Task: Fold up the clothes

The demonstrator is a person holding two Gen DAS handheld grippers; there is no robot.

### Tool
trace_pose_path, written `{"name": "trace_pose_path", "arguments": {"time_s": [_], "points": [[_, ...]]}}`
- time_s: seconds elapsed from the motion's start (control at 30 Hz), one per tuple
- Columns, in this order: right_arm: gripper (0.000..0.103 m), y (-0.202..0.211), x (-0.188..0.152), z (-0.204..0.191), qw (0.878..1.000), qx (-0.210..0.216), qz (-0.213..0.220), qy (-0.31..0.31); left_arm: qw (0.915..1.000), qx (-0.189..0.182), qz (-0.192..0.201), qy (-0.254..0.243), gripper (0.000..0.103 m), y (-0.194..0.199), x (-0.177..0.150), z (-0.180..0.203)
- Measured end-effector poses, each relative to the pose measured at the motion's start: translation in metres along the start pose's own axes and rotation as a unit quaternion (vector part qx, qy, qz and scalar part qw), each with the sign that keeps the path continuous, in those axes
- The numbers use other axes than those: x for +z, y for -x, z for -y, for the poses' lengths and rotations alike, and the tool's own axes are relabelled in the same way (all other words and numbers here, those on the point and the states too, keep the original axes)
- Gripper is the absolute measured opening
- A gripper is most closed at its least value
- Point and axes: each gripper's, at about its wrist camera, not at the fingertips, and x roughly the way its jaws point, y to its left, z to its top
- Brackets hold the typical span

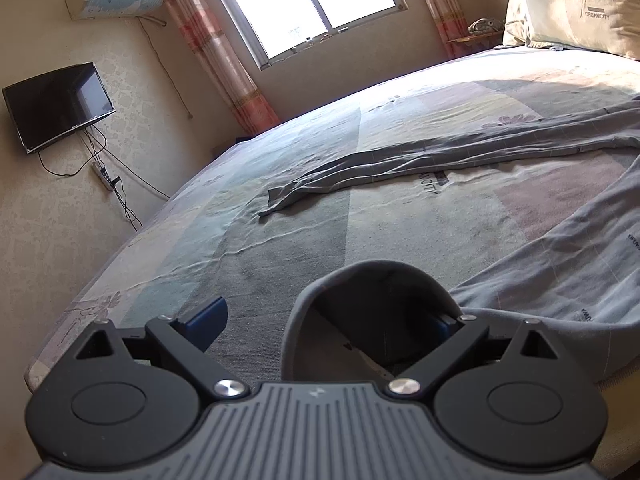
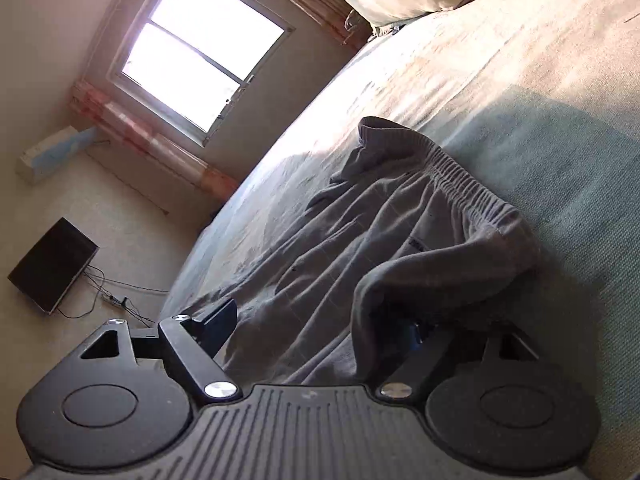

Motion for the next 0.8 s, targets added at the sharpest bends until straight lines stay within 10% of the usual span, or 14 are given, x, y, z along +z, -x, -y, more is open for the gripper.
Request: {"name": "trace_pose_path", "arguments": {"time_s": [0.17, 0.27, 0.8], "points": [[0.048, 0.009, -0.005, 0.004, 1.0, 0.004, -0.002, -0.005, 0.9999, 0.007, 0.003, -0.007, 0.097, -0.002, 0.001, 0.002], [0.005, 0.014, -0.008, -0.003, 0.999, -0.023, -0.014, 0.023, 0.9999, 0.007, 0.004, -0.007, 0.097, -0.003, 0.004, 0.003], [0.004, 0.106, -0.032, -0.027, 0.998, -0.061, 0.013, 0.022, 0.9995, 0.005, 0.03, 0.005, 0.097, 0.02, 0.006, -0.006]]}}
